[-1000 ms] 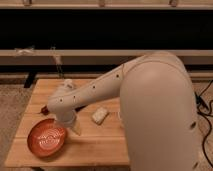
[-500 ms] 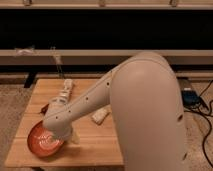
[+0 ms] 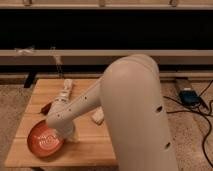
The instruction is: Drag the ceramic bowl in a circle
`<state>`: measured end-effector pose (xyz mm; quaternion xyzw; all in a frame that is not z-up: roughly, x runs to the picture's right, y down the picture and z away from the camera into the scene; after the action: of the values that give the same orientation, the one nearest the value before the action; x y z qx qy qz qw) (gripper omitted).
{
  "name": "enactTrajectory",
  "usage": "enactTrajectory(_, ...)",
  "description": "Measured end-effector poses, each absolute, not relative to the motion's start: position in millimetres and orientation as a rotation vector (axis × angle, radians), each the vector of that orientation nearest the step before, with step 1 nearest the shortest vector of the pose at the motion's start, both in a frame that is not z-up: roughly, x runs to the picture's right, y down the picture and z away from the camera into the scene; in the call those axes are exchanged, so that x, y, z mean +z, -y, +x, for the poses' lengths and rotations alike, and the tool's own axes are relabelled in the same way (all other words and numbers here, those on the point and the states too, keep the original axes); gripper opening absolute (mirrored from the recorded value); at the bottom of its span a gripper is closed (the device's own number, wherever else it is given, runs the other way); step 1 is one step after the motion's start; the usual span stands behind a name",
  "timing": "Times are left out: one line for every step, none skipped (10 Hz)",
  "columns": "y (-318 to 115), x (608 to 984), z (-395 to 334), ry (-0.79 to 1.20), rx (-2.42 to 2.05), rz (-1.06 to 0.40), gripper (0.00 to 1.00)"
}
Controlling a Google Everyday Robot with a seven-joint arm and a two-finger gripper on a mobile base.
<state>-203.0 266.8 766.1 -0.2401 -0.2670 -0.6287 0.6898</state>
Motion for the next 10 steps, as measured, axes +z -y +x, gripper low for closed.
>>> enactTrajectory(-264,766,-204,0.597,-1.398,-0.537,0.35)
enactTrajectory(-258,766,-202,0.592,-1.384,-0.536,0.24)
enactTrajectory(-253,765,-198,0.586,-1.37,-0.534,0.16)
enactTrajectory(-244,762,-197,0.587,-1.349,-0.516,0.06)
enactTrajectory(-235,758,-195,0.583,-1.328,-0.498,0.01)
enactTrajectory(-227,756,-192,0.576,-1.307,-0.484,0.0)
enactTrajectory(-216,754,-188,0.566,-1.282,-0.471,0.0)
enactTrajectory(-205,756,-177,0.548,-1.249,-0.469,0.0)
enactTrajectory(-201,756,-169,0.537,-1.231,-0.473,0.0)
enactTrajectory(-199,755,-161,0.528,-1.216,-0.478,0.0)
